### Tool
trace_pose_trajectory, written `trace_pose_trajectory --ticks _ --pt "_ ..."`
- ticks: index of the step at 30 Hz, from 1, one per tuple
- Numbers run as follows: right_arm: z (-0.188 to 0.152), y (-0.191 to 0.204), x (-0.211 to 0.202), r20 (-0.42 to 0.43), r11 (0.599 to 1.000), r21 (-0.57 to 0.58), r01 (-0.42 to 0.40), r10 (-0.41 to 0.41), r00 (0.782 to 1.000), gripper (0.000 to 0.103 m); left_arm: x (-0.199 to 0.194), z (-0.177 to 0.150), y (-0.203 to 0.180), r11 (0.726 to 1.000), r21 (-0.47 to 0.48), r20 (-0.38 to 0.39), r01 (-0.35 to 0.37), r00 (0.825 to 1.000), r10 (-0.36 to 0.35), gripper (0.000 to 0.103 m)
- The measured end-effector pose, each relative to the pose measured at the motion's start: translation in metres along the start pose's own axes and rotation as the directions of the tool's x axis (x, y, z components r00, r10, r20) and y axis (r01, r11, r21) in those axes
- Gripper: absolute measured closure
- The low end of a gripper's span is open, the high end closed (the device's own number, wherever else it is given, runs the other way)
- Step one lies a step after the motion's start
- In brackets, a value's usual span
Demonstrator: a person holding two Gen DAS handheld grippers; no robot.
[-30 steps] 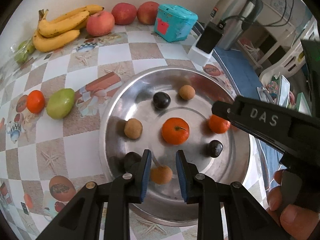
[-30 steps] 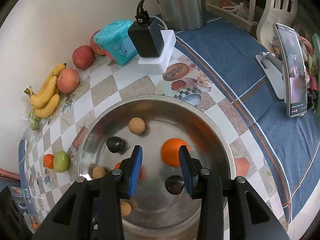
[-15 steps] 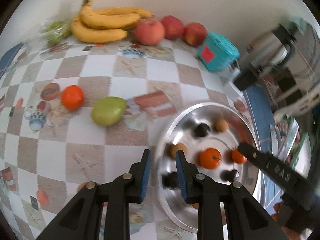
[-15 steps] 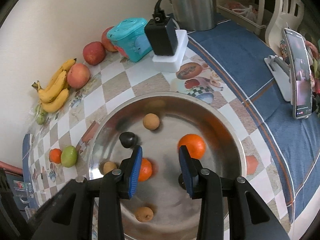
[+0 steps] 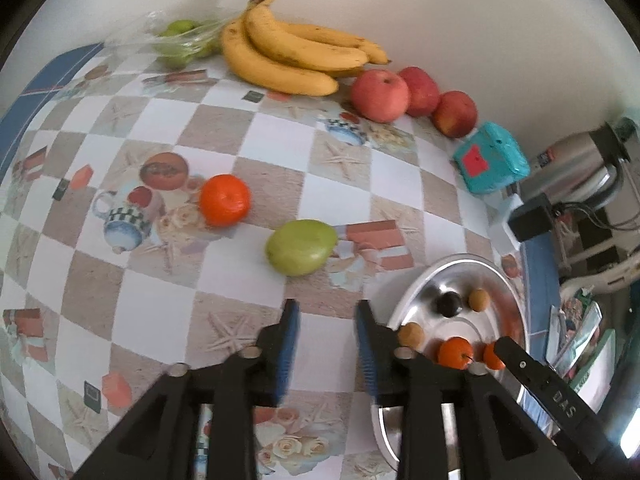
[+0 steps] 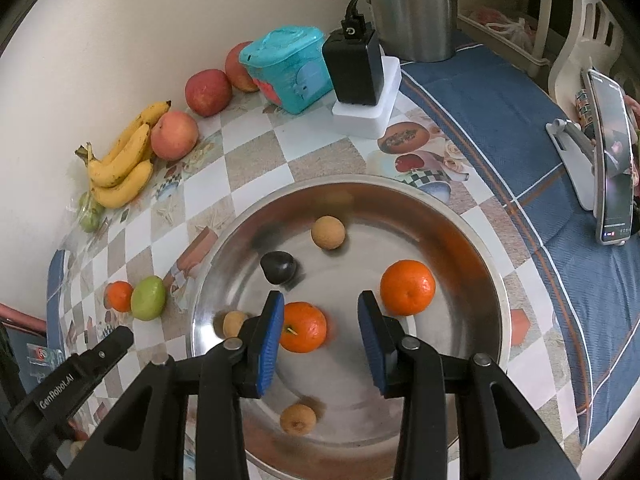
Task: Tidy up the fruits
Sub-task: 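Move both open grippers toward the loose orange and green pear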
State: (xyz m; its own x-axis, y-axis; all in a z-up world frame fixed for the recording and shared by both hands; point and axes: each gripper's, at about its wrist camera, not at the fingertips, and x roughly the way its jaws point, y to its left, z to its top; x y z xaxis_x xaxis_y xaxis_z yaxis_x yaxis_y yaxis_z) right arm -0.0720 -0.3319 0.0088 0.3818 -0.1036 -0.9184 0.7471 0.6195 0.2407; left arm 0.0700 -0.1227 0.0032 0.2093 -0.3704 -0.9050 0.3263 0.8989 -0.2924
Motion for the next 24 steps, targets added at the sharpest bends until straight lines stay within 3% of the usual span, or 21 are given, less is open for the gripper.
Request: trace_pose_trajectory --ticks 1,2,9,14,16,24 --pt "0.0 0.001 0.002 -0.006 1.0 -0.011 0.008 -0.008 1.0 0.035 0.001 0.0 0.002 1.0 -0.01 -0.005 -0.012 1.0 0.012 0.029" --pt "0.0 0.002 0.003 -0.005 1.0 -0.019 0.014 -0.014 1.0 0.03 0.002 0.001 0.005 0.999 -0.024 -0.013 -0.024 1.0 0.024 0.025" --pt "-0.004 0.01 0.011 -0.025 0.997 -0.07 0.041 -0.043 0.999 0.025 0.008 0.001 0.018 0.995 -0.061 -0.032 -0.082 0.996 0.08 0.023" --pt "-0.006 0.013 0.013 -0.025 0.994 -0.101 0.05 -0.053 0.998 0.018 0.011 0.0 0.025 0.99 -0.075 -0.031 -0.123 0.992 0.121 0.007" --pt "-0.006 0.014 0.013 -0.02 0.993 -0.107 0.057 -0.06 0.998 0.007 0.011 0.0 0.027 0.989 -0.079 -0.028 -0.127 0.992 0.125 0.001" --pt "-0.005 0.017 0.008 0.03 0.99 -0.122 0.074 -0.07 0.997 0.006 0.014 0.001 0.029 0.988 -0.062 -0.022 -0.142 0.99 0.141 0.0"
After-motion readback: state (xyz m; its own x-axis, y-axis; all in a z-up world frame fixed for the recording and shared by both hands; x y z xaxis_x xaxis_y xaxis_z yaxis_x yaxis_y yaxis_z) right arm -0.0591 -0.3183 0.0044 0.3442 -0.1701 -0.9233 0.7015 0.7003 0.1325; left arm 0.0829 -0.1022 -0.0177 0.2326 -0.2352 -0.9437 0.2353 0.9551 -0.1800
